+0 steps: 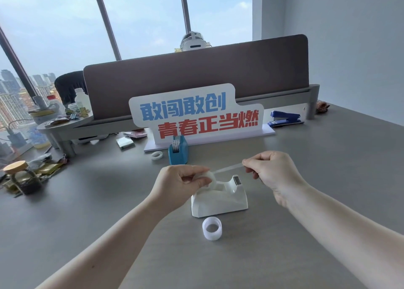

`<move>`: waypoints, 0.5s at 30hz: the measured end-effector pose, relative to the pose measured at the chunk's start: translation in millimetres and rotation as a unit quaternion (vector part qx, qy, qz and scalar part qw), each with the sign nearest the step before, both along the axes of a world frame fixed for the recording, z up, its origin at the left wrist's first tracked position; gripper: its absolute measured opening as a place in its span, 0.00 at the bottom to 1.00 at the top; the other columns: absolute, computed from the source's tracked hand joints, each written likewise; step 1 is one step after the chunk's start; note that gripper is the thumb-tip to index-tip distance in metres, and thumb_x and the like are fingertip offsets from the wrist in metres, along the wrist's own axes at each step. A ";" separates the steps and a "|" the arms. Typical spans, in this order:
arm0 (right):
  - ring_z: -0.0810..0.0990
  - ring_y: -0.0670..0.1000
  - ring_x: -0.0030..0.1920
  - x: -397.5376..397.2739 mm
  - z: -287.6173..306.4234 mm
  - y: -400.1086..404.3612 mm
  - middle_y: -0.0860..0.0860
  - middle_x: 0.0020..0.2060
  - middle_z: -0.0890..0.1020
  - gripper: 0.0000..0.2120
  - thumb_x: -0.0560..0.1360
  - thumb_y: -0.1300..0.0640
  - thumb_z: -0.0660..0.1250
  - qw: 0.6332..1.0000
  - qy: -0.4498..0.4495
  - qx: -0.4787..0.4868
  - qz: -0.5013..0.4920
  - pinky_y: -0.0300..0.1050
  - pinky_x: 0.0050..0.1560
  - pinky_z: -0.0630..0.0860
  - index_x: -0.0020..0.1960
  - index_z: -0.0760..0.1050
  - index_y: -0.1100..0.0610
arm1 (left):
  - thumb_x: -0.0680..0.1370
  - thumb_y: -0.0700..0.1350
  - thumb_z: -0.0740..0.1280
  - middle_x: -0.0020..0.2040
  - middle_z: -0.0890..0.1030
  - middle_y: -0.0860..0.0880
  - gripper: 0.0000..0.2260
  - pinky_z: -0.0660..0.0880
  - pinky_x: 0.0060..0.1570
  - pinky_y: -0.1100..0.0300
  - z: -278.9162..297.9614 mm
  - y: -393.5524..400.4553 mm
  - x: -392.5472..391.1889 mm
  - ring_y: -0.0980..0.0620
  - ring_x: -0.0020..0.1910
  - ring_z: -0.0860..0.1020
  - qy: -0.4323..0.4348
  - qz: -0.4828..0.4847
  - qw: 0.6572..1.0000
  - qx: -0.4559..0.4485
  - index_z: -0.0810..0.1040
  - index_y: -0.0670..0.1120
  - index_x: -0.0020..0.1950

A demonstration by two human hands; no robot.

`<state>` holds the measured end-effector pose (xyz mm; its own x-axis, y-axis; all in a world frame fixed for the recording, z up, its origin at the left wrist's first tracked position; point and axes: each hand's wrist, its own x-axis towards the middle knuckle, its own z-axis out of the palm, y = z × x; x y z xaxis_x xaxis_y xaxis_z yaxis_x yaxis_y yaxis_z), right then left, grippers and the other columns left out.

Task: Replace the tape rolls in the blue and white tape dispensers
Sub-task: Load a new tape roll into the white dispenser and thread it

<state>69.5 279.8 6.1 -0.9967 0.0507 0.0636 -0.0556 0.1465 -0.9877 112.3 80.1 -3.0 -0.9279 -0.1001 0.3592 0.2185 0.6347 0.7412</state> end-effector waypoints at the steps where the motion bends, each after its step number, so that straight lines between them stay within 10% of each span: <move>1: 0.73 0.47 0.28 0.2 -0.5 0.1 0.51 0.28 0.81 0.07 0.69 0.61 0.71 1.000 -0.001 0.002 0.003 0.39 0.32 0.67 0.33 0.79 0.61 | 0.66 0.42 0.77 0.32 0.80 0.70 0.11 0.74 0.45 0.76 -0.7 -0.3 1.5 0.68 0.38 0.80 -0.001 0.000 1.000 0.001 0.82 0.56 0.44; 15: 0.74 0.48 0.29 0.1 -4.1 3.7 0.51 0.30 0.81 0.06 0.69 0.60 0.71 1.000 -0.014 -0.008 0.011 0.39 0.32 0.67 0.35 0.80 0.61 | 0.67 0.45 0.76 0.40 0.80 0.62 0.12 0.69 0.44 0.79 -6.6 5.1 3.7 0.73 0.41 0.75 0.029 0.023 0.998 -0.048 0.84 0.51 0.49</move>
<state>69.6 283.5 2.0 -0.9990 0.0292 0.0348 -0.0307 0.1299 -0.9910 116.0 85.2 -9.6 -0.9007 -0.1045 0.4217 0.2280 0.7125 0.6636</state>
